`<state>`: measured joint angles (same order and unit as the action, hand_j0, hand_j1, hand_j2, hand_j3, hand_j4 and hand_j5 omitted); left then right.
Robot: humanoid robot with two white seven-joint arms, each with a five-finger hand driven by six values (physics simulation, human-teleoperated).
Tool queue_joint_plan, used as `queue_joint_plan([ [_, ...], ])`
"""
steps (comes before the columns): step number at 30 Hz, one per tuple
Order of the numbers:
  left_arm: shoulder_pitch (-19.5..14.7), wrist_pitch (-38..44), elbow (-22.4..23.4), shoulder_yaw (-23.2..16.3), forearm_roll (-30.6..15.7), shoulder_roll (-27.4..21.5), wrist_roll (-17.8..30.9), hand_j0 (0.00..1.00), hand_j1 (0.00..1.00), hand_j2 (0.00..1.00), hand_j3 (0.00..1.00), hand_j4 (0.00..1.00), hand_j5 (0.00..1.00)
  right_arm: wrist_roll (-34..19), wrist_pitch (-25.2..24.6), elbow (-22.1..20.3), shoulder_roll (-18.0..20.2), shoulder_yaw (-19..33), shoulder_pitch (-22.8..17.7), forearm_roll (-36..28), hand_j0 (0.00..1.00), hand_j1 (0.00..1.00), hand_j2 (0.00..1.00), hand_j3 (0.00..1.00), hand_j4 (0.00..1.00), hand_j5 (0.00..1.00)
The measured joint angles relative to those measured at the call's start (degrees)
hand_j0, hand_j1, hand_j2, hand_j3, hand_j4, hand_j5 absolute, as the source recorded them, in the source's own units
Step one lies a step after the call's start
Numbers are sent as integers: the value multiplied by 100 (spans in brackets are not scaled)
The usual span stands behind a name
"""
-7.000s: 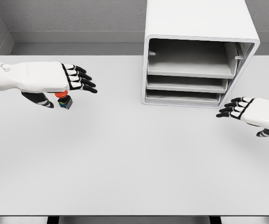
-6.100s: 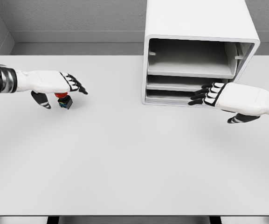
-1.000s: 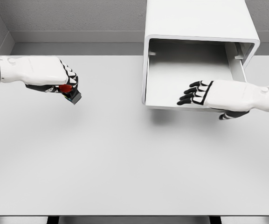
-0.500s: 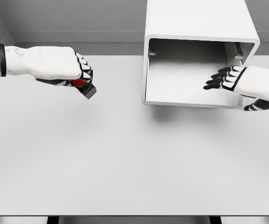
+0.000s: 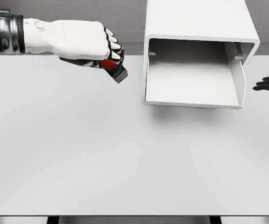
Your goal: Slide open multi-storey tabletop storage cabinets and put open load switch and slide close multi-storey tabletop storage cabinets
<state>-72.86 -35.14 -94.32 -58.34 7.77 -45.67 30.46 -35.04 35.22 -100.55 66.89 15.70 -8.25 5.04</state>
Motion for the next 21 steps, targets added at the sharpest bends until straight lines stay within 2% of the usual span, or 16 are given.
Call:
queue_joint_plan([
  [4, -290, -2, 15, -22, -50, 569, 32, 41, 41, 41, 41, 41, 41, 1, 0, -1, 0, 207, -748, 8, 94, 94, 94, 94, 94, 94],
  [8, -317, -6, 153, -44, 4, 1282, 309, 42, 42, 42, 42, 42, 42, 0, 0, -9, 2, 225, -1354, 43, 88, 88, 88, 88, 88, 88],
  [9, -343, -7, 223, -46, 47, 1479, 351, 42, 42, 42, 42, 42, 42, 1, -1, -11, 4, 219, -1460, 68, 83, 83, 83, 83, 83, 83],
  [15, -668, -6, 601, -52, 465, 2418, 445, 42, 42, 42, 42, 42, 42, 2, -6, -15, 42, -102, -1433, 261, 81, 81, 81, 81, 81, 81],
  [21, -633, -5, 1206, -53, 610, 2834, 456, 43, 43, 43, 43, 43, 43, 2, -6, -16, 89, -377, -1433, 336, 81, 81, 81, 81, 81, 81],
])
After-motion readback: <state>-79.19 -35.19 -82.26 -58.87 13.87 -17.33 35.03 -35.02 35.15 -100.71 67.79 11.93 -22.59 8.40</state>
